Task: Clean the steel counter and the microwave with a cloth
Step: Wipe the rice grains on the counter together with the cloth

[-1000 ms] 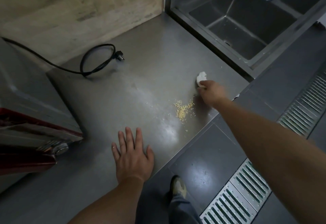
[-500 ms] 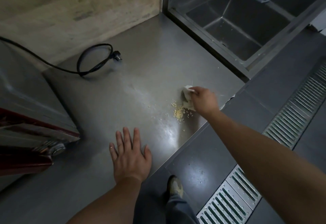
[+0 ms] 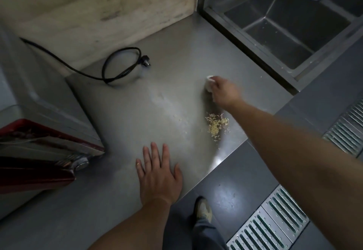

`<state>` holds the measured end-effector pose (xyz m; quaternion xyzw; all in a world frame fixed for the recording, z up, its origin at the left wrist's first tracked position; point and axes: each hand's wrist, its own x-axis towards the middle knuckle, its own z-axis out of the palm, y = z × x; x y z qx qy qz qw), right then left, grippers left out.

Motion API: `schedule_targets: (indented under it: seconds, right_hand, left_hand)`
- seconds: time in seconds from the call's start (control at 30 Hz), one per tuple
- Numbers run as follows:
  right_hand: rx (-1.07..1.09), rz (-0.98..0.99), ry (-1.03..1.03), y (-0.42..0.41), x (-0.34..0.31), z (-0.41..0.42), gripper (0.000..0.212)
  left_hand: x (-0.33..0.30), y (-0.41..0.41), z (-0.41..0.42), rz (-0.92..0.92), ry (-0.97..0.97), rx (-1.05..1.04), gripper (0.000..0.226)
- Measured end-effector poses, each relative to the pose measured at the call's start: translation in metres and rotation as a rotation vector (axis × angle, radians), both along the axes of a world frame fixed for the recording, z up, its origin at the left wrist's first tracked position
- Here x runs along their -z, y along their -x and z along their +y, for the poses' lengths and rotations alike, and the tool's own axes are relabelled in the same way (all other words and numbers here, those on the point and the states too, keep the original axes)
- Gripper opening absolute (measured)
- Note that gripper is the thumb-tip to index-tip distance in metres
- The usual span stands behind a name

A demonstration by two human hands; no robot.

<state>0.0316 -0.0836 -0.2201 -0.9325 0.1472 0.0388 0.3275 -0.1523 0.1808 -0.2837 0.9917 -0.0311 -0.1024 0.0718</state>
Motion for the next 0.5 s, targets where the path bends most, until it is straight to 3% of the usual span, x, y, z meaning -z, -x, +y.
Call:
schedule_targets:
  seconds: [0.17,0.4,0.5]
  right_hand:
    - [-0.393,0.089,0.151,-0.003,0.018,0.081,0.036]
    - [-0.784,-0.08,0.301,0.054,0.033,0.114,0.049]
    - [-0.874,-0.231,0.35,0.072,0.032,0.098,0.041]
  left_hand:
    - [0.001,0.0,0.0,-0.022,0.005,0.001,0.075]
    - [0.004,0.0,0.002,-0.023,0.021,0.0,0.076]
    - [0.004,0.0,0.002,-0.018,0.032,0.0,0.075]
